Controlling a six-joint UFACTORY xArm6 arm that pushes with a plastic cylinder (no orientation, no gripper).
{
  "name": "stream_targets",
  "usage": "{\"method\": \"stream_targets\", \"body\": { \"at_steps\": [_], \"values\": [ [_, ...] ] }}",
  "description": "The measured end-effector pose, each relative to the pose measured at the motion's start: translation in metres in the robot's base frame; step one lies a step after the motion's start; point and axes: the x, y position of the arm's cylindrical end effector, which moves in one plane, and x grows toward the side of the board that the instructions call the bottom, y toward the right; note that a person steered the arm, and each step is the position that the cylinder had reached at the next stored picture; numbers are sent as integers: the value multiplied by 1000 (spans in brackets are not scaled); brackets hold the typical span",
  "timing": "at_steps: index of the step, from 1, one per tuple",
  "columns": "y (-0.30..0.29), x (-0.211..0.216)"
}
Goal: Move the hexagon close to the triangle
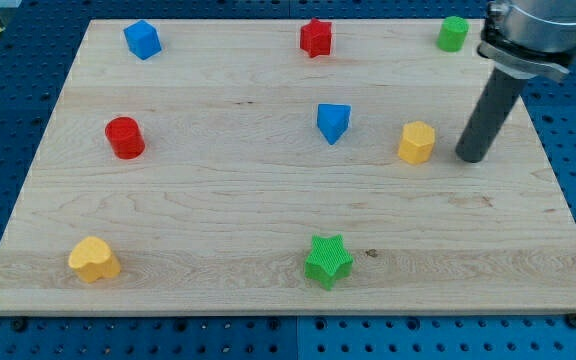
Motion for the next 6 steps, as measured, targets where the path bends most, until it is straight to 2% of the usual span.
{"method": "stream_targets", "body": {
  "at_steps": [2,3,4,5,6],
  "values": [
    [-56,-4],
    [-103,-14],
    [-109,-19],
    [-109,7],
    [-144,21]
  ]
}}
